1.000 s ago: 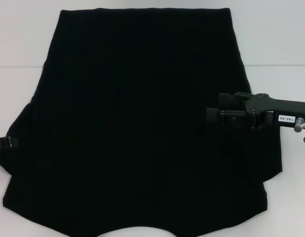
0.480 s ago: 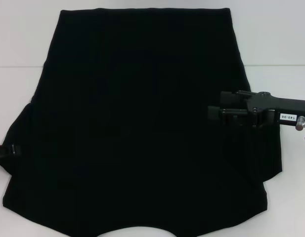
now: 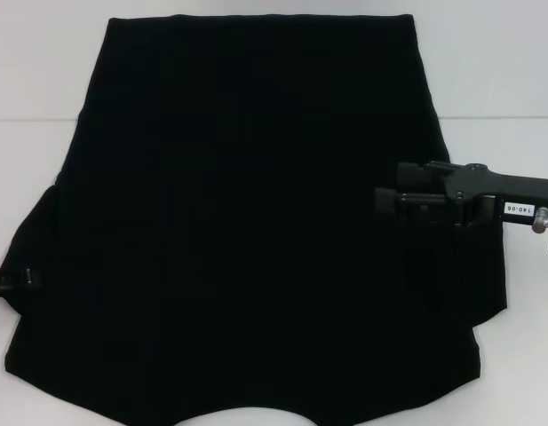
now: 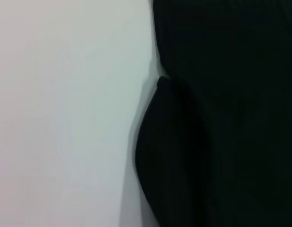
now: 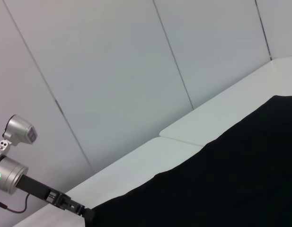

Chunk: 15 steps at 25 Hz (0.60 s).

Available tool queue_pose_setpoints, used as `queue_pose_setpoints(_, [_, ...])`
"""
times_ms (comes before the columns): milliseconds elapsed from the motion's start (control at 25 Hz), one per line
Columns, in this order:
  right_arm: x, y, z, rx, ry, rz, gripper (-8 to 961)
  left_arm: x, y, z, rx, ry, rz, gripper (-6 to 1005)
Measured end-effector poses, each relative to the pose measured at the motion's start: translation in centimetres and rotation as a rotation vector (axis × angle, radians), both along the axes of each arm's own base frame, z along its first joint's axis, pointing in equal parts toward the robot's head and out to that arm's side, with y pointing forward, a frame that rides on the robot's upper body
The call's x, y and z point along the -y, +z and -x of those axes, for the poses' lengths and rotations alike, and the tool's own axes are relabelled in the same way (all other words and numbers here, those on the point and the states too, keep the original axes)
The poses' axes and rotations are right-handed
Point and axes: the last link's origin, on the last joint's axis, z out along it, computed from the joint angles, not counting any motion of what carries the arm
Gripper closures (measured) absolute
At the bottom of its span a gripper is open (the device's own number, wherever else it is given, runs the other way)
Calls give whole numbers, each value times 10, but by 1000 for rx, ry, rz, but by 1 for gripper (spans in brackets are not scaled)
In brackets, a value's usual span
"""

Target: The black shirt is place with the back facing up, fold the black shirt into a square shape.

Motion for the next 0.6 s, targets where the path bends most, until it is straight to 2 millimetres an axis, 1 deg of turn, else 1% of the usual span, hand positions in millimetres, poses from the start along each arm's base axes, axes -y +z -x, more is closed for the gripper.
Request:
queue_pose_setpoints(440, [0, 0, 0, -3, -1, -4, 59, -8, -5, -1, -38, 0, 15, 312])
queue_pose_setpoints(560, [0, 0, 1, -7, 2, -4, 76, -10, -5, -2, -35, -2, 15, 582])
queue_pose_setpoints(600, [0, 1, 1, -9, 2, -4, 82, -10, -5, -2, -34, -3, 14, 630])
